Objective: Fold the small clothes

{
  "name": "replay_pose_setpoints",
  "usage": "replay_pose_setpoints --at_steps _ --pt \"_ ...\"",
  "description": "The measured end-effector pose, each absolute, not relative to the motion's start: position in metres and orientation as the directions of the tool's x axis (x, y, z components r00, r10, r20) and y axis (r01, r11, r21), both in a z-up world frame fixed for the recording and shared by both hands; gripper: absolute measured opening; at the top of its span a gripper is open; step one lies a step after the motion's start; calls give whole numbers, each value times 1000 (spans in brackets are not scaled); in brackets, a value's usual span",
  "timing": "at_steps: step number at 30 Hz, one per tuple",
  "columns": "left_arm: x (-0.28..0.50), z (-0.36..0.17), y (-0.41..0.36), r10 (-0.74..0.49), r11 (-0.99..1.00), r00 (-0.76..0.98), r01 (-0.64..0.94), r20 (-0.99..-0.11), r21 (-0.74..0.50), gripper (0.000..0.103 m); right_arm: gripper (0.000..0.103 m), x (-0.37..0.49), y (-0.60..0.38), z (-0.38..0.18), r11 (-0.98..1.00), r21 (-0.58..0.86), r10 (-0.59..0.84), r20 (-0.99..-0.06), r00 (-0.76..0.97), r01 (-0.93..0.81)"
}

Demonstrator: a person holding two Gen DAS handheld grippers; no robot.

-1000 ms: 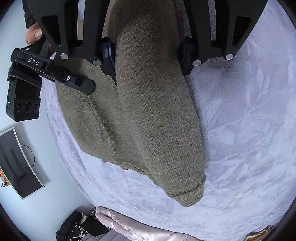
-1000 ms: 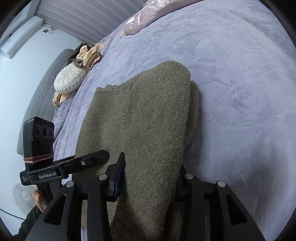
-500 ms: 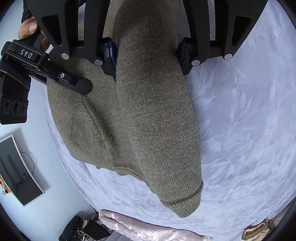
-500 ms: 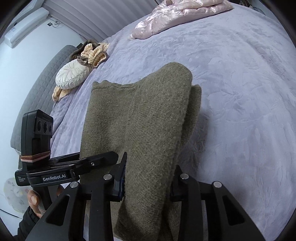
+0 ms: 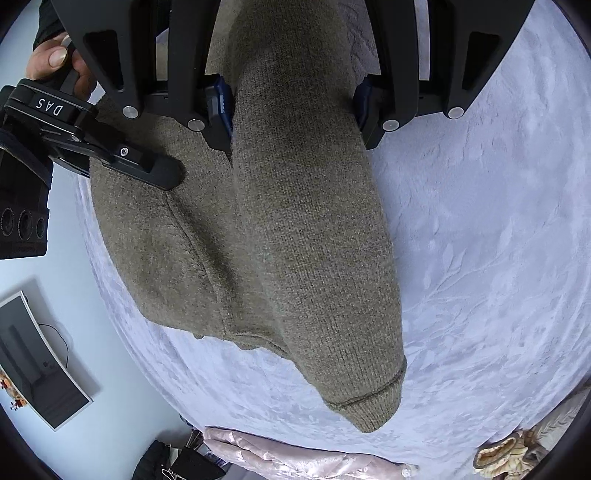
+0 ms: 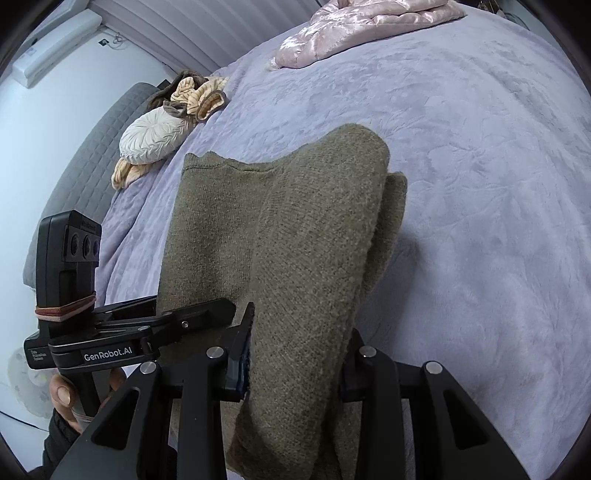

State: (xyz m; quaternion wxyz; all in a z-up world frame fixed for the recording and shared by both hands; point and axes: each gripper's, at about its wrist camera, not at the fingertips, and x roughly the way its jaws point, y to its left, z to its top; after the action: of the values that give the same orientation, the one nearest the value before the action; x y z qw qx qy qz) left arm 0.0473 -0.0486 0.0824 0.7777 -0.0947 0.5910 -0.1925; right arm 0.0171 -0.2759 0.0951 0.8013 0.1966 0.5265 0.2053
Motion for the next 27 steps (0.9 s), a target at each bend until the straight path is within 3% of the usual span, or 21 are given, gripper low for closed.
replay_pose_setpoints --at_steps 27 --pt "-20 84 -30 -351 932 242 184 -904 -312 51 36 -48 -234 91 828 545 555 -762 333 -134"
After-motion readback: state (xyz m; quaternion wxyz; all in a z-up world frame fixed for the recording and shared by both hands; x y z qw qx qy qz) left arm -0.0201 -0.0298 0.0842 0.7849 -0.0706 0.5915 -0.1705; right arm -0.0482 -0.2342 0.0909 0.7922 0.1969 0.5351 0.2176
